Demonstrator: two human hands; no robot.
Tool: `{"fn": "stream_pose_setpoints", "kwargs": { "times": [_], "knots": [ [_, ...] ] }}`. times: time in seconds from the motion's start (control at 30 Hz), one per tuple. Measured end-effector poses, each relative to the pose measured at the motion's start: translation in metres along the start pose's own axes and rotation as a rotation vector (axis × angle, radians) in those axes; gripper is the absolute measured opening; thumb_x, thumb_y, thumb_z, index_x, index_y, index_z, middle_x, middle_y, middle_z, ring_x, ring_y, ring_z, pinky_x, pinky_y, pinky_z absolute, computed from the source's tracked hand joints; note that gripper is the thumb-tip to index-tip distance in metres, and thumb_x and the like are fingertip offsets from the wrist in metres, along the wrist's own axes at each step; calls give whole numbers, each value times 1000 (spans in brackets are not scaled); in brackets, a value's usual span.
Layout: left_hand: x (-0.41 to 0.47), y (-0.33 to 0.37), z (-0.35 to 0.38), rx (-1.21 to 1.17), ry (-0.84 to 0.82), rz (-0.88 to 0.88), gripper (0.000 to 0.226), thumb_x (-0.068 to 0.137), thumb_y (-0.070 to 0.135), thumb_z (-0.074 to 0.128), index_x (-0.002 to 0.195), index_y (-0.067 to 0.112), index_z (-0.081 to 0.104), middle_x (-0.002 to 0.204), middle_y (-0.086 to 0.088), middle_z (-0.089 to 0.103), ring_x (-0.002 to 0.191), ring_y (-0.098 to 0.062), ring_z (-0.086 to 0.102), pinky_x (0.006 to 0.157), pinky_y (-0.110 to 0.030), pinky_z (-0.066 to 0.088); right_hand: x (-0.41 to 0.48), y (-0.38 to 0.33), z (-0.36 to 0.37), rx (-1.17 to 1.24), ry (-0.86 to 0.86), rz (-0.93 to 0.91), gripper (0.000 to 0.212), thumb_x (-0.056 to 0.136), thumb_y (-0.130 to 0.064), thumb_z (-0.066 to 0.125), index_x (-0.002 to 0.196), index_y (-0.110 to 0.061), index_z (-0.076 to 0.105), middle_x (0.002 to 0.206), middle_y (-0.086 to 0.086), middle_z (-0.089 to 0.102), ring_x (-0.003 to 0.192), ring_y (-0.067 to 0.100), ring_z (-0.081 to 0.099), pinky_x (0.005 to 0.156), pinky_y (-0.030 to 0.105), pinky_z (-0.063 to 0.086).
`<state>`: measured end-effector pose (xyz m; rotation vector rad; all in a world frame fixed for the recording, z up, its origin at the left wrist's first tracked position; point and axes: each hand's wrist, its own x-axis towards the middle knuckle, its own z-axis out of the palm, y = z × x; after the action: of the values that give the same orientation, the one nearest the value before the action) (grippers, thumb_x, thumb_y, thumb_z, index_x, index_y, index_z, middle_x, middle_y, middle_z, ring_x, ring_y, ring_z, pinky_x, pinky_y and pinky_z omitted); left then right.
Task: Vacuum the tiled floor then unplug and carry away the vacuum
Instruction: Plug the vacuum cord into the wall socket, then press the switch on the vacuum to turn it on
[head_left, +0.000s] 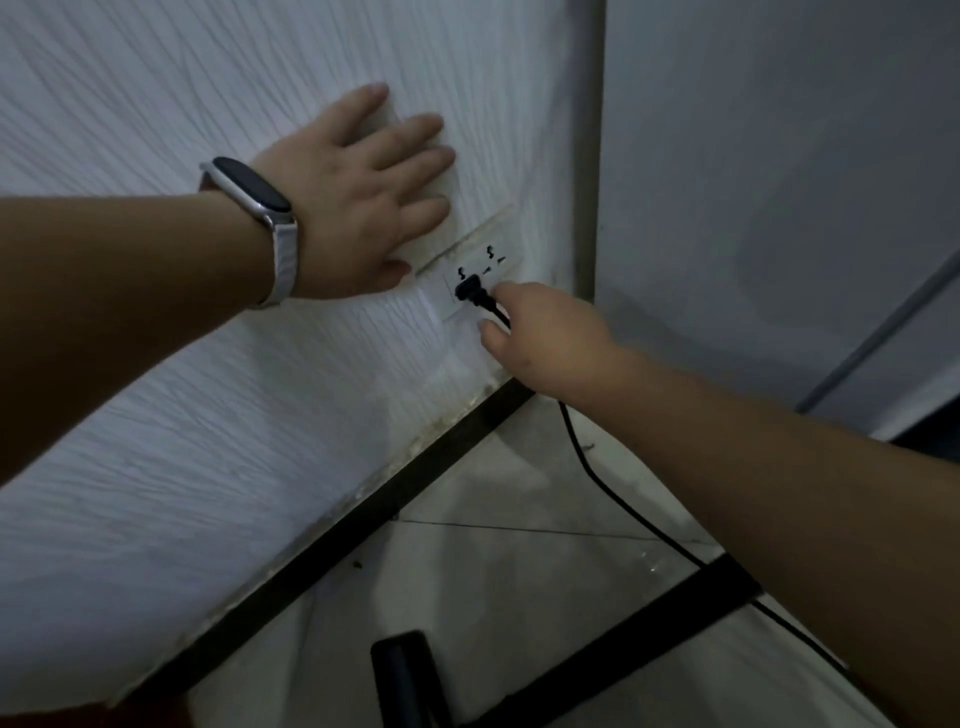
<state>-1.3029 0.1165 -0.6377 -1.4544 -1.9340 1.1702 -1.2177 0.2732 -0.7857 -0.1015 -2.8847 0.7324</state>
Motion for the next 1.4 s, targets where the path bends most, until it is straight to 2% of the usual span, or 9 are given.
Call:
{"fn": "stream_pose_setpoints", "kwargs": {
  "times": [0.2, 0.37, 0.43, 0.53, 0.73, 0.93, 1.13, 1.27, 1.4],
  "knots": [
    [-6, 57, -27, -460, 324, -92, 59, 80, 52, 61, 124, 12, 59, 134, -17, 56, 131, -37, 46, 107, -60, 28, -37, 0, -37, -144, -67, -45, 46, 99, -48, 44, 131, -18, 55, 119, 5, 61, 106, 27, 60, 78, 38, 51],
    [0, 113, -44, -815, 400, -196, 58, 78, 57, 55, 120, 17, 62, 130, -8, 60, 126, -30, 51, 105, -50, 34, -89, 7, -66, -401, -81, -94, 53, 89, -56, 38, 123, -22, 60, 104, 3, 64, 95, 28, 62, 66, 32, 32],
    [5, 130, -50, -928, 392, -209, 59, 80, 59, 51, 120, 17, 62, 130, -7, 60, 125, -29, 51, 103, -47, 35, -115, 8, -76, -419, -89, -85, 54, 84, -54, 33, 108, -19, 66, 95, 3, 65, 89, 29, 63, 66, 33, 36],
    [11, 155, -56, -996, 411, -151, 62, 83, 61, 49, 120, 14, 63, 129, -9, 60, 122, -30, 52, 100, -46, 39, -150, 13, -88, -472, -137, -37, 56, 84, -53, 31, 106, -18, 69, 93, 3, 66, 91, 29, 63, 80, 40, 45],
    [21, 195, -85, -1031, 461, 11, 63, 83, 60, 52, 120, 10, 61, 124, -11, 61, 116, -32, 57, 96, -47, 46, -213, 40, -116, -628, -260, -89, 44, 84, -50, 48, 106, -17, 68, 100, 3, 66, 101, 29, 61, 100, 43, 41],
    [43, 234, -141, -1173, 405, 34, 64, 81, 56, 53, 128, 12, 54, 123, -10, 61, 102, -30, 63, 82, -40, 54, -257, 75, -147, -618, -313, -75, 43, 85, -46, 46, 110, -18, 66, 113, 4, 66, 112, 28, 59, 108, 44, 36],
    [67, 281, -169, -1448, -42, -189, 82, 86, 53, 60, 150, 24, 18, 129, 3, 48, 104, -16, 55, 80, -27, 45, -323, 136, -170, -627, -294, 49, 43, 85, -47, 50, 113, -19, 67, 117, 2, 66, 110, 26, 60, 104, 41, 40],
    [76, 301, -181, -1808, -180, -422, 48, 90, 38, 62, 130, 28, 38, 90, 1, 59, 69, -10, 56, 55, -24, 45, -359, 168, -179, -599, -336, 139, 47, 86, -50, 48, 118, -21, 66, 121, 2, 64, 113, 26, 60, 102, 40, 43],
    [76, 311, -200, -1759, -55, -531, 19, 91, 35, 60, 102, 30, 45, 74, -9, 62, 63, -24, 60, 60, -42, 51, -388, 187, -189, -559, -325, 177, 50, 87, -48, 51, 125, -19, 65, 135, 5, 61, 124, 27, 57, 101, 44, 48]
  ]
}}
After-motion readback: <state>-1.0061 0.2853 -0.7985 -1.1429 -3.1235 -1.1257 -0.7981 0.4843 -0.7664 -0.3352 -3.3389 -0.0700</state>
